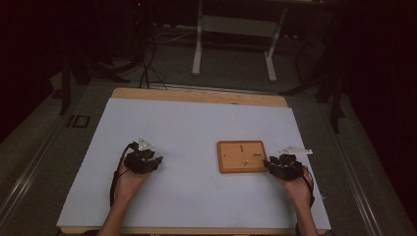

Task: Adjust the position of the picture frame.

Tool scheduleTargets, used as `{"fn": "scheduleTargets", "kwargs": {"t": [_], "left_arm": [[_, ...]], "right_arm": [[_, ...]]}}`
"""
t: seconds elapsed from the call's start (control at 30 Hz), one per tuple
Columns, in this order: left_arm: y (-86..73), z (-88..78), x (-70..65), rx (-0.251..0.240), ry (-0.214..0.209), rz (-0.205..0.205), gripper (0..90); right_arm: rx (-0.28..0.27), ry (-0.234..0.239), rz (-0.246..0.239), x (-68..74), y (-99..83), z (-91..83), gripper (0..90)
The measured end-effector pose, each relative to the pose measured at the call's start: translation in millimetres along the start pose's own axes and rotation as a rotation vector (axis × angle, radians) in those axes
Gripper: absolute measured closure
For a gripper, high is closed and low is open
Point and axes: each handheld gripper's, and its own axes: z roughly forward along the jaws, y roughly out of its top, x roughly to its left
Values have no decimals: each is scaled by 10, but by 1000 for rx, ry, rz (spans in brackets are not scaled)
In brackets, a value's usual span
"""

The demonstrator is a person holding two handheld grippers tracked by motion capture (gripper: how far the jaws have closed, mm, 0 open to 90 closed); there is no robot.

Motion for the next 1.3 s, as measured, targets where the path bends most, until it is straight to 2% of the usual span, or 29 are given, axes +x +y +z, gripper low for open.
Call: {"fn": "scheduleTargets", "kwargs": {"t": [0.17,0.3,0.37,0.7,0.73,0.93,1.1,1.3], "left_arm": [[4,-4,-6,-5,-2,-7,583],[3,-1,3,-4,-20,-22,589],[6,8,6,1,-31,-26,592],[9,16,18,-3,-39,-49,605],[9,16,18,-3,-40,-49,604],[8,28,18,2,-34,-42,603],[9,37,17,6,-32,-37,603],[10,48,9,10,-26,-31,603]], "right_arm": [[4,40,-19,70,-11,-11,634],[7,55,-32,123,-3,-2,633],[7,77,-43,177,5,13,635],[-3,112,-74,304,21,52,616],[-5,126,-73,324,23,64,614],[-1,140,-100,412,47,127,611],[-16,134,-101,464,88,192,614],[-24,122,-89,504,123,283,663]]}}
